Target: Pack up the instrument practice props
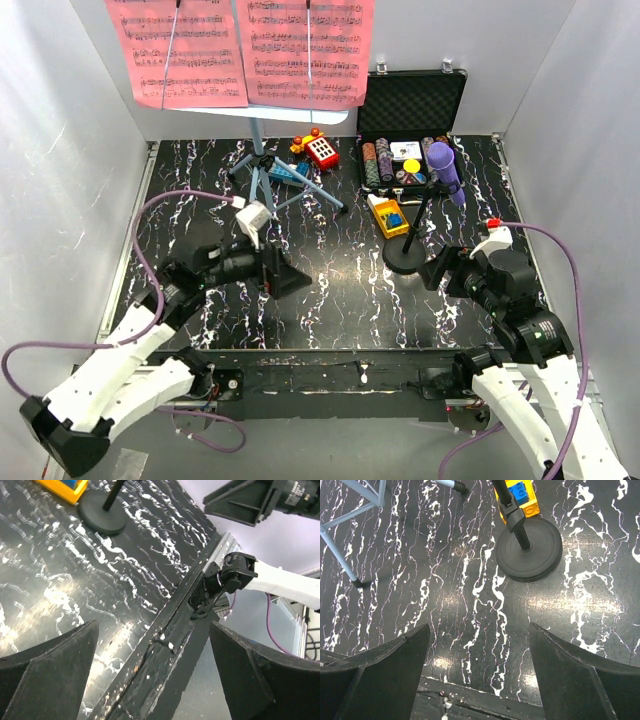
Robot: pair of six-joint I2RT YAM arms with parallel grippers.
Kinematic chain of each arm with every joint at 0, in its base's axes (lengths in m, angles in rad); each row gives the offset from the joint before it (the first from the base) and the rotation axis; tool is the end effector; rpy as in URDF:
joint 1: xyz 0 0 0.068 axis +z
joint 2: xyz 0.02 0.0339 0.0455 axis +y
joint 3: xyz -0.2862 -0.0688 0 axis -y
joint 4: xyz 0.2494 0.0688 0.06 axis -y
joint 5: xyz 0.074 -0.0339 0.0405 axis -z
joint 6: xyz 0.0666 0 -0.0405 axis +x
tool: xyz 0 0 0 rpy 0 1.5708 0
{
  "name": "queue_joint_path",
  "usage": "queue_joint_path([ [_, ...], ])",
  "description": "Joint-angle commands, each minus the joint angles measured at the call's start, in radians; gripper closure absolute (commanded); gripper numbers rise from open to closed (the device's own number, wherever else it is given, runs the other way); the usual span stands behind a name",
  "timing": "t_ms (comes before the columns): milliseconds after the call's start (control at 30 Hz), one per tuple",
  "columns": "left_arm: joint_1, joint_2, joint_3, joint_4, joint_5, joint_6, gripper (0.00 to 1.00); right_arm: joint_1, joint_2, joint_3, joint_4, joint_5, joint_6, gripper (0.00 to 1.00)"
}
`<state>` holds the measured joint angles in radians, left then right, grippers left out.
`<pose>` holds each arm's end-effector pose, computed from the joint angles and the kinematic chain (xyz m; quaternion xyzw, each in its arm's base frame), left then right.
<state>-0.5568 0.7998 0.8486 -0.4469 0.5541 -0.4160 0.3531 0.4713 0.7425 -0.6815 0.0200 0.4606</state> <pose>0.1404 -0.1287 0.3402 0.2073 0.7886 -0.4502 0.3640 0.1113 0.0396 0.3120 0.0504 0.8348 0.2093 0.5068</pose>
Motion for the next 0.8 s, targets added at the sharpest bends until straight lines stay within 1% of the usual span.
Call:
queue_joint_path([
  [0, -0.223, 0.085, -0.016, 0.187, -0.236, 0.064, 0.1, 0.009, 0.0, 0.052, 0.028, -0.012, -0.042, 0.13],
  [67, -0.34, 0.14, -0.025, 0.302, -0.356, 0.126, 0.1, 0.009, -0.002, 0.06, 0.017, -0.012, -0.043, 0.13],
  [100, -0.382, 0.179, -0.026, 0.356, -0.411, 0.167, 0.1, 0.009, -0.003, 0.063, 0.013, -0.012, -0.045, 0.13],
  [167, -0.434, 0.26, -0.023, 0.488, -0.45, 0.216, 0.11, 0.009, -0.008, 0.066, 0.002, -0.012, -0.048, 0.14],
  [300, -0.443, 0.392, -0.026, 0.728, -0.494, 0.259, 0.12, 0.012, -0.023, 0.067, -0.001, -0.063, -0.051, 0.15],
  [400, -0.442, 0.476, -0.026, 0.911, -0.491, 0.292, 0.12, 0.02, -0.036, 0.072, -0.013, -0.072, -0.056, 0.16],
  [467, -0.44, 0.551, 0.038, 0.91, -0.49, 0.312, 0.13, 0.024, -0.045, 0.07, -0.024, -0.062, -0.056, 0.16],
  [500, -0.44, 0.599, 0.068, 0.901, -0.479, 0.321, 0.16, 0.024, -0.054, 0.069, -0.032, -0.057, -0.054, 0.16],
  [533, -0.439, 0.642, 0.099, 0.904, -0.474, 0.328, 0.18, 0.027, -0.062, 0.069, -0.033, -0.054, -0.054, 0.16],
  [633, -0.425, 0.748, 0.153, 0.962, -0.465, 0.329, 0.21, 0.035, -0.082, 0.067, -0.049, -0.069, -0.051, 0.17],
  [767, -0.388, 0.843, 0.201, 1.051, -0.438, 0.281, 0.24, 0.041, -0.129, 0.064, -0.075, -0.109, -0.036, 0.18],
])
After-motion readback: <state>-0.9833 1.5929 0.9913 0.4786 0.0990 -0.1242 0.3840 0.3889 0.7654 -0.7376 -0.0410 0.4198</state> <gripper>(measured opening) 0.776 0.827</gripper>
